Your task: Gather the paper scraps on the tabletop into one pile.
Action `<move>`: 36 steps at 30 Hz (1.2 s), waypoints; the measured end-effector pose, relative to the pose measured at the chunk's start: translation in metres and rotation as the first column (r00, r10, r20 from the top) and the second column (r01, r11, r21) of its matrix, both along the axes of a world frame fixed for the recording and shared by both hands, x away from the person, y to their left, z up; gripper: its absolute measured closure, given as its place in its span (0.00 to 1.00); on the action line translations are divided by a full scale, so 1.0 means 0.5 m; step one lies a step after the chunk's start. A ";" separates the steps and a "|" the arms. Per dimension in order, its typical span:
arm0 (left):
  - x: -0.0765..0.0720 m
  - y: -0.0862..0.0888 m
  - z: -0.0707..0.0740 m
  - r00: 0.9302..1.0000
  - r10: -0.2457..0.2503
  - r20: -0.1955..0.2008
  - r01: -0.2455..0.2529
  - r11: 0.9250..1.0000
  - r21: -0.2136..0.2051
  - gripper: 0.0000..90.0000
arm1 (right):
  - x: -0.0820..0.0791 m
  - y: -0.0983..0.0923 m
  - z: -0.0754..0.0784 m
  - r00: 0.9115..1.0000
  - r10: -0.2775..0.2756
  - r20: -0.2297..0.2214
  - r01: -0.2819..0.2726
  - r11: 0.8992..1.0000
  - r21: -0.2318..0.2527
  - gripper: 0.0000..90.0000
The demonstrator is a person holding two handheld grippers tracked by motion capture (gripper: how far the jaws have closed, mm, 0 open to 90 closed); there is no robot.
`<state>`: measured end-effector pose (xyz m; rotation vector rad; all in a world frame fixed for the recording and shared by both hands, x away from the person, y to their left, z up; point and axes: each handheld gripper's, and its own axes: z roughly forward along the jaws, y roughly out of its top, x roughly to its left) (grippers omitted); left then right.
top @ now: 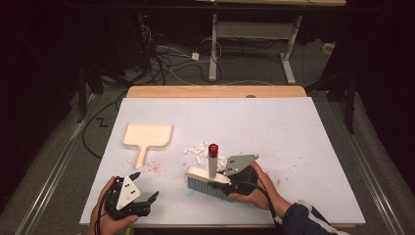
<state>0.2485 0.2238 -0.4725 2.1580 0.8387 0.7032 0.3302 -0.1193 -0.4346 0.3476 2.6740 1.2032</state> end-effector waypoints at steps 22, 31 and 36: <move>0.001 -0.003 -0.001 1.000 -0.016 0.007 0.016 1.000 0.009 0.18 | 0.040 -0.099 0.103 0.961 -0.245 0.129 0.232 0.967 0.109 0.75; 0.003 -0.008 -0.001 1.000 -0.022 0.004 0.022 1.000 0.014 0.18 | 0.047 -0.158 0.077 0.871 -0.462 0.165 0.464 0.885 0.033 0.75; 0.003 -0.011 -0.002 1.000 -0.029 0.000 0.029 0.999 0.018 0.18 | 0.062 -0.165 0.042 0.817 -0.555 0.158 0.566 0.824 -0.027 0.75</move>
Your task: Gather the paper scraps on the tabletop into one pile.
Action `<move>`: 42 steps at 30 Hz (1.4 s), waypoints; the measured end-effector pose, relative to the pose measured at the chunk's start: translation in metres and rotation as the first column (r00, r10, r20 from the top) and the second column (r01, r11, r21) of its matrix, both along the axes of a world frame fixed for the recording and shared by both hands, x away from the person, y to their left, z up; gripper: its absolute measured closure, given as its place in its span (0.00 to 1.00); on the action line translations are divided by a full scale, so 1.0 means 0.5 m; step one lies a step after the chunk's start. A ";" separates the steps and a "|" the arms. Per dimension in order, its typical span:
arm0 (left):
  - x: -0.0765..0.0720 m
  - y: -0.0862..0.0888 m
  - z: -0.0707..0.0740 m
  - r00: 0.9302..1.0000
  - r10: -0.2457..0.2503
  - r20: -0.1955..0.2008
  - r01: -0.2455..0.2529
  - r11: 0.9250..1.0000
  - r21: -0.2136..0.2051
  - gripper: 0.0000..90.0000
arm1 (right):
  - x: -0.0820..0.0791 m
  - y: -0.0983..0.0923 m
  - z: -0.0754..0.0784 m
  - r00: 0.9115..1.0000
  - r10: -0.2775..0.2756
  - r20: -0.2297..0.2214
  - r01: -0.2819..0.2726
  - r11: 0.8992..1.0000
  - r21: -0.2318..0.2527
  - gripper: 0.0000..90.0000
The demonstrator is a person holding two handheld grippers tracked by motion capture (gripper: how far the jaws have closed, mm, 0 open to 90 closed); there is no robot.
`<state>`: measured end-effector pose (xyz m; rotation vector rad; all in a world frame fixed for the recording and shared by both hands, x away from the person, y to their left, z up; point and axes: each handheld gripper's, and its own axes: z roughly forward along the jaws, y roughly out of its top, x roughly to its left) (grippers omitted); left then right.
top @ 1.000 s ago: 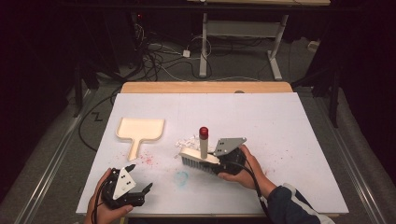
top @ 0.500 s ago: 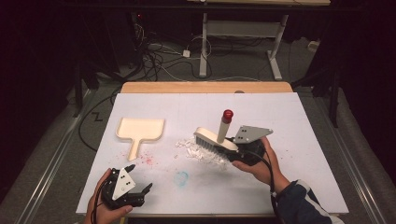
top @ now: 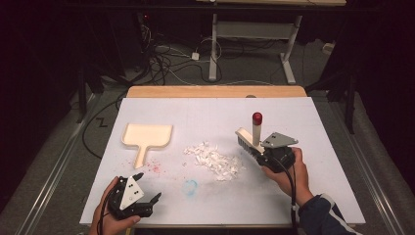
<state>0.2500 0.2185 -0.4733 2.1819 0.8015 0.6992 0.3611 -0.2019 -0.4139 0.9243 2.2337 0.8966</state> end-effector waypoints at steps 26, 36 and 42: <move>0.004 0.001 -0.004 1.000 -0.009 -0.011 0.009 1.000 -0.008 0.18 | 0.046 0.163 -0.018 1.000 0.015 -0.016 -0.013 0.995 0.094 0.75; 0.005 -0.001 -0.005 1.000 -0.013 -0.015 0.013 1.000 0.001 0.18 | 0.086 0.140 0.010 0.994 0.094 0.052 -0.099 0.991 0.092 0.75; 0.008 -0.002 -0.005 1.000 -0.019 -0.018 0.019 1.000 0.002 0.18 | 0.145 0.177 -0.015 0.968 0.217 0.125 -0.210 0.975 -0.070 0.75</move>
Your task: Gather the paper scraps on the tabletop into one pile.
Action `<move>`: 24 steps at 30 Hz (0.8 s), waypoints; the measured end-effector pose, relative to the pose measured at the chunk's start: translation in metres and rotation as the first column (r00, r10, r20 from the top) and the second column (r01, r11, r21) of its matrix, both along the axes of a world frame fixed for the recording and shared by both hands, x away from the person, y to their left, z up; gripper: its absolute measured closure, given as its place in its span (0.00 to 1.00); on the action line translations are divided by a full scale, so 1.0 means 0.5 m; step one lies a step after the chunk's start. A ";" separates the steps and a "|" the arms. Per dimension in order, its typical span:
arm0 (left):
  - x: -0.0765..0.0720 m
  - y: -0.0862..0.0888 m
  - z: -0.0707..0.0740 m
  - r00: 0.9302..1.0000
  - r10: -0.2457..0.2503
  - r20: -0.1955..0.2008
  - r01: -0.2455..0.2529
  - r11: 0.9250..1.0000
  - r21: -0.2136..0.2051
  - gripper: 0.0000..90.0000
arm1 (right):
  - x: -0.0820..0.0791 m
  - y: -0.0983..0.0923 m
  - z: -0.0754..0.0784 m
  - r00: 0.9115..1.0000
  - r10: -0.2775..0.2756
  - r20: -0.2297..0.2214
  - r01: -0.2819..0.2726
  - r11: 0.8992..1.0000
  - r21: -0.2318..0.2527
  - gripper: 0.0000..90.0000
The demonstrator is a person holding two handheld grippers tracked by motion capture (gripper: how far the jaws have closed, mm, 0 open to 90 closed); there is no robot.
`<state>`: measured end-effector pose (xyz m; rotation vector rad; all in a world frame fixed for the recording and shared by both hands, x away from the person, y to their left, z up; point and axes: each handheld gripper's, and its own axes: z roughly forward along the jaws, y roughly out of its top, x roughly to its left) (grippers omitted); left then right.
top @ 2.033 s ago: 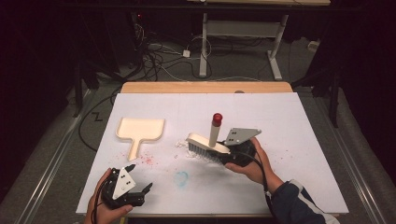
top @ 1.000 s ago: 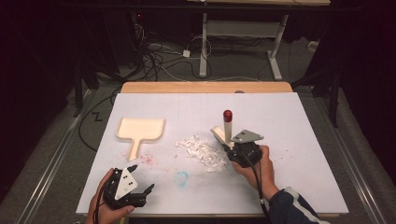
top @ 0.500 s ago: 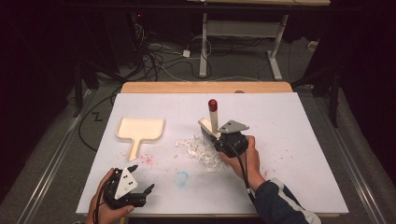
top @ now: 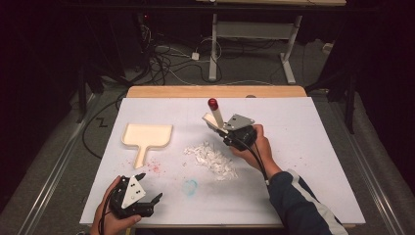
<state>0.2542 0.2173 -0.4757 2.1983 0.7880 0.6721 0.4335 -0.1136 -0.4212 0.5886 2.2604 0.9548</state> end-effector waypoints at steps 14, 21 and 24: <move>-0.004 0.008 -0.003 1.000 0.005 -0.007 -0.005 1.000 -0.010 0.19 | 0.028 0.049 -0.050 0.949 0.305 -0.079 -0.299 0.951 0.079 0.75; -0.006 0.005 -0.003 1.000 -0.002 -0.010 0.002 1.000 -0.001 0.19 | -0.012 0.025 -0.046 0.911 0.406 -0.080 -0.402 0.914 0.056 0.75; -0.005 0.002 -0.003 1.000 -0.005 -0.010 0.005 1.000 0.000 0.19 | -0.022 0.007 -0.033 0.928 0.369 -0.050 -0.366 0.928 0.068 0.75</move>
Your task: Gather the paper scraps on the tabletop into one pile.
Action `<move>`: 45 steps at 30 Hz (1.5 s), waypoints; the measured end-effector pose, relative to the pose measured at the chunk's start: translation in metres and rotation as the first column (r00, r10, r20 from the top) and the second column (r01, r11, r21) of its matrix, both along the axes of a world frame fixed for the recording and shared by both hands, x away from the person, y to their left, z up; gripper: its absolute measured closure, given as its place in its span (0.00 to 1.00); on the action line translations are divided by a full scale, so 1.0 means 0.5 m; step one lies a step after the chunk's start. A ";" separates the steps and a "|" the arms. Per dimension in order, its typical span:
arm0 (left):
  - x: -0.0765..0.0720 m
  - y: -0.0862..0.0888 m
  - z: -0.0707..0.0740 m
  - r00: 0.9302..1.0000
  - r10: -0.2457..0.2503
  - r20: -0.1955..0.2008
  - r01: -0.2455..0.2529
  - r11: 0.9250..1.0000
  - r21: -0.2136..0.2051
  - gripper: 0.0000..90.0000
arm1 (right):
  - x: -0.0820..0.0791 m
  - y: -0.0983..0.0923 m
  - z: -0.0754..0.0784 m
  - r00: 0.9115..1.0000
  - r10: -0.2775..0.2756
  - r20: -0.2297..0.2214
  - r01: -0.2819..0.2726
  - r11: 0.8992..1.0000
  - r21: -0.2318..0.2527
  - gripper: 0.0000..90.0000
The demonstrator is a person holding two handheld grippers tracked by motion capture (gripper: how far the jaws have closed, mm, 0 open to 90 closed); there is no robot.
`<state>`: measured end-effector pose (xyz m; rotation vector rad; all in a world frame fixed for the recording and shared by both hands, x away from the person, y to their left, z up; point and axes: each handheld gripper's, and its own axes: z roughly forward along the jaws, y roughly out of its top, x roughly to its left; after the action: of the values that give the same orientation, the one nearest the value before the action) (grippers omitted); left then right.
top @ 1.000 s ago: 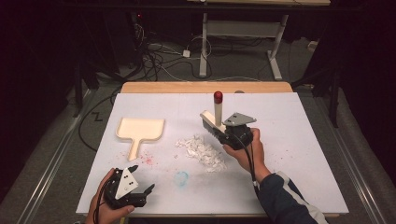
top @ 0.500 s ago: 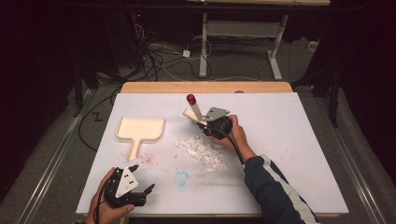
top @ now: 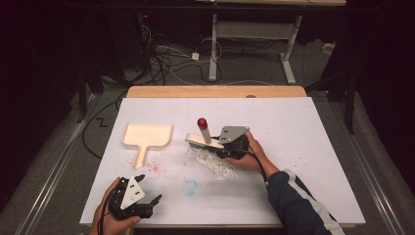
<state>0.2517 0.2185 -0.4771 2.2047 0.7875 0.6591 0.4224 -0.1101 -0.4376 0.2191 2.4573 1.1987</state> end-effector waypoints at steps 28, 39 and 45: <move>0.009 -0.022 0.013 0.999 -0.034 0.024 0.034 0.999 0.012 0.19 | -0.236 -0.266 0.074 0.960 -0.260 -0.101 0.264 0.964 0.027 0.75; 0.009 -0.024 0.014 0.999 -0.039 0.028 0.039 0.999 0.016 0.19 | -0.227 -0.230 0.023 0.956 -0.234 -0.176 0.233 0.972 -0.028 0.75; 0.012 -0.020 0.012 0.999 -0.037 0.024 0.037 0.999 0.006 0.19 | -0.200 -0.181 0.011 0.962 -0.228 -0.149 0.227 0.974 -0.021 0.75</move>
<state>0.2578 0.2087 -0.4710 2.2067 0.7313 0.6693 0.3226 -0.2007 -0.4319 0.5941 2.4777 1.1140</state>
